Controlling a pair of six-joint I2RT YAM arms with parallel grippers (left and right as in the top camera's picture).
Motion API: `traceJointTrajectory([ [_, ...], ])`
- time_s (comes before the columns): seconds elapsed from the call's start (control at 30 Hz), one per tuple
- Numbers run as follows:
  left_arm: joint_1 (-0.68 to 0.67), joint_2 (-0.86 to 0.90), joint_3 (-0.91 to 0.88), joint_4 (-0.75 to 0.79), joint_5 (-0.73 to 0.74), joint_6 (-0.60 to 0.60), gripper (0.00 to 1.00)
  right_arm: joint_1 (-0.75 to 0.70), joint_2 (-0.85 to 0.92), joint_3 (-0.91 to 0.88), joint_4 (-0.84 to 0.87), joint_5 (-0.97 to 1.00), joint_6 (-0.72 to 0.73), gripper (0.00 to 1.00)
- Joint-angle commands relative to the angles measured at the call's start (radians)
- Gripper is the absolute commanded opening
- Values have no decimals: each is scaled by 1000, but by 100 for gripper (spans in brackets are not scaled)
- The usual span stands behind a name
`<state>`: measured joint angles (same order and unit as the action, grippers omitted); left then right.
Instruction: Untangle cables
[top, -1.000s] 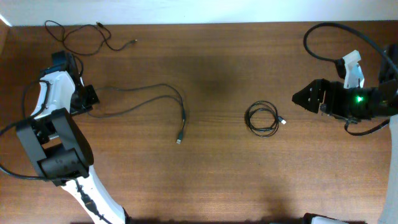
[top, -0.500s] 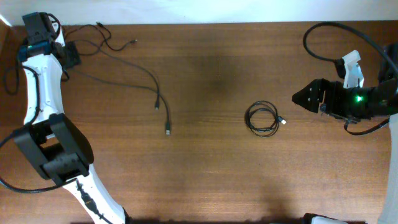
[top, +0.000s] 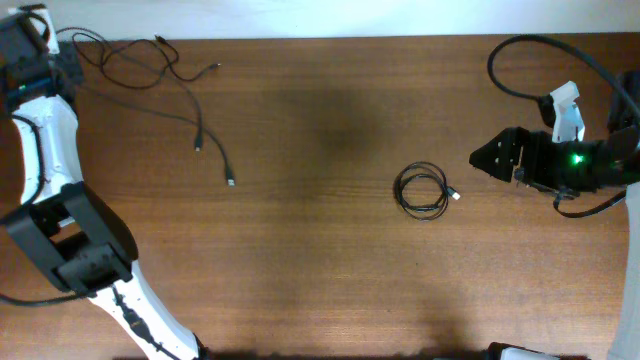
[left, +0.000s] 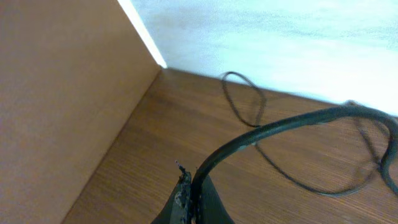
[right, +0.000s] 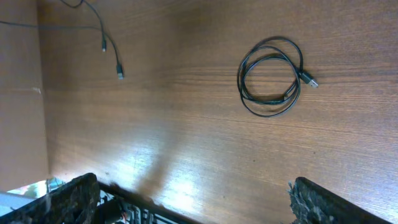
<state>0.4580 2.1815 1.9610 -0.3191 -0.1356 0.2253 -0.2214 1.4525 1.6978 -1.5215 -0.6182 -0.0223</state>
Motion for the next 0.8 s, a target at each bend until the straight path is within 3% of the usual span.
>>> traceJointTrajectory([
  [0.0, 39, 69, 14, 44, 13, 16, 0, 5, 3, -5, -8, 1, 4, 98],
  [0.37, 165, 219, 14, 135, 51, 16, 0, 5, 3, -5, -34, 1, 42, 98],
  [0.4, 176, 224, 14, 135, 50, 16, 9, 5, 4, -5, -34, 1, 42, 98],
  [0.43, 187, 231, 14, 132, 50, 16, 38, 5, 4, -5, -35, 1, 42, 99],
  [0.47, 201, 239, 14, 127, 50, 16, 80, 5, 3, -5, -35, 1, 42, 99],
  [0.5, 215, 242, 14, 116, 50, 16, 99, 5, 3, -5, -35, 1, 44, 98],
  [0.77, 245, 242, 14, 100, 50, 16, 99, 5, 4, -5, -34, 1, 56, 98],
])
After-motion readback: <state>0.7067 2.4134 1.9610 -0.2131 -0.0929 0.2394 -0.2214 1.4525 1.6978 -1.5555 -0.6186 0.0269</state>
